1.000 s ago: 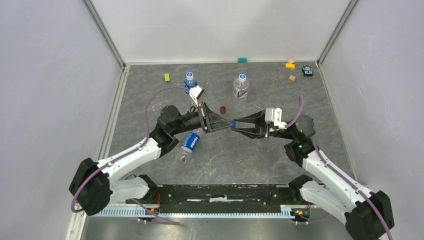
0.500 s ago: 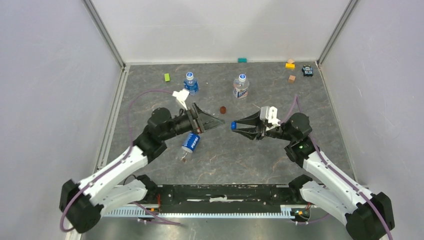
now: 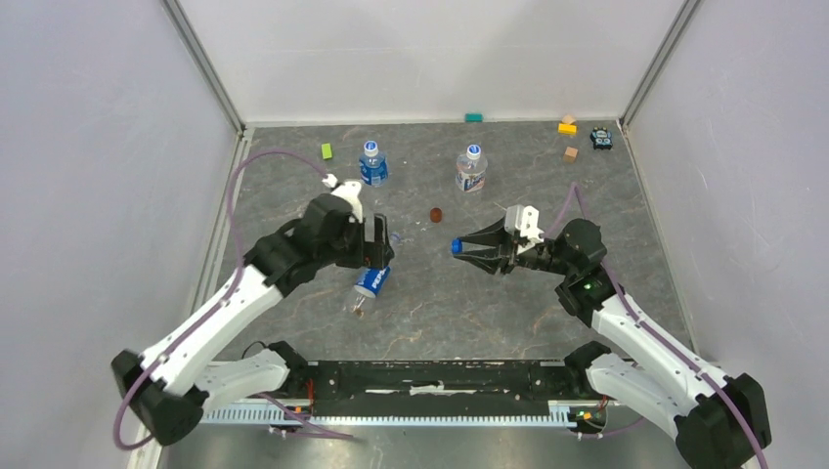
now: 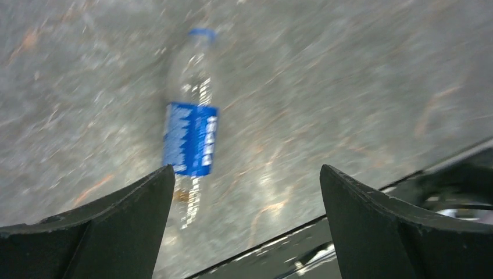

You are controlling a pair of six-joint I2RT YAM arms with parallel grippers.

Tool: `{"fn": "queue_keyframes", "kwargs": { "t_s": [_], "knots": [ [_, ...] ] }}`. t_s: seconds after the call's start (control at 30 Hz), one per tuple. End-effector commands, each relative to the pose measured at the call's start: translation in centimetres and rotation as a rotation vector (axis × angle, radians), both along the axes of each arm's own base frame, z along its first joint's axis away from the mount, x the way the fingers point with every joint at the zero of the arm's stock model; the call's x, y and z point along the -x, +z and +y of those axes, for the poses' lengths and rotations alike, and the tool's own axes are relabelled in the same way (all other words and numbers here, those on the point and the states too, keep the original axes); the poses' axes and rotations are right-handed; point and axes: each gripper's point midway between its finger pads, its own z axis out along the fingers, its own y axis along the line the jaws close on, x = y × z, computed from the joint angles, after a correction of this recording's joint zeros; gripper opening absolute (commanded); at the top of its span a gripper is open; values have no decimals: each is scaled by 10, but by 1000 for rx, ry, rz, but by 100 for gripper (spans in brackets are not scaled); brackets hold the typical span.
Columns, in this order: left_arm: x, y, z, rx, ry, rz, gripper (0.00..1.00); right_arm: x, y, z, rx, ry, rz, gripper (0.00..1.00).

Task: Screw on the bottle caps
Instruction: Pick up the plastic bottle at the center of the board.

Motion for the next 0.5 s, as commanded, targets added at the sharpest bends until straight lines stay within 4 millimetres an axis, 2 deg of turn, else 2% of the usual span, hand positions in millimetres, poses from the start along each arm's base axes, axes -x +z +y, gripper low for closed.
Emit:
{"fn": "queue_keyframes", "kwargs": {
  "t_s": [0.0,0.2,0.27,0.47],
  "knots": [
    [4,-59,33,-354,-44,165,100,-2,19,-3,-13,-27,-39,0],
    [-10,-102,29,-521,-47,249,99,-1,12,-7,12,-42,-46,0],
    [-14,-116,26,-551,-49,257,95,-1,10,-8,19,-46,-46,0],
    [-19,-153,19,-599,-62,316,91,-2,5,-9,34,-52,-50,0]
  ]
}}
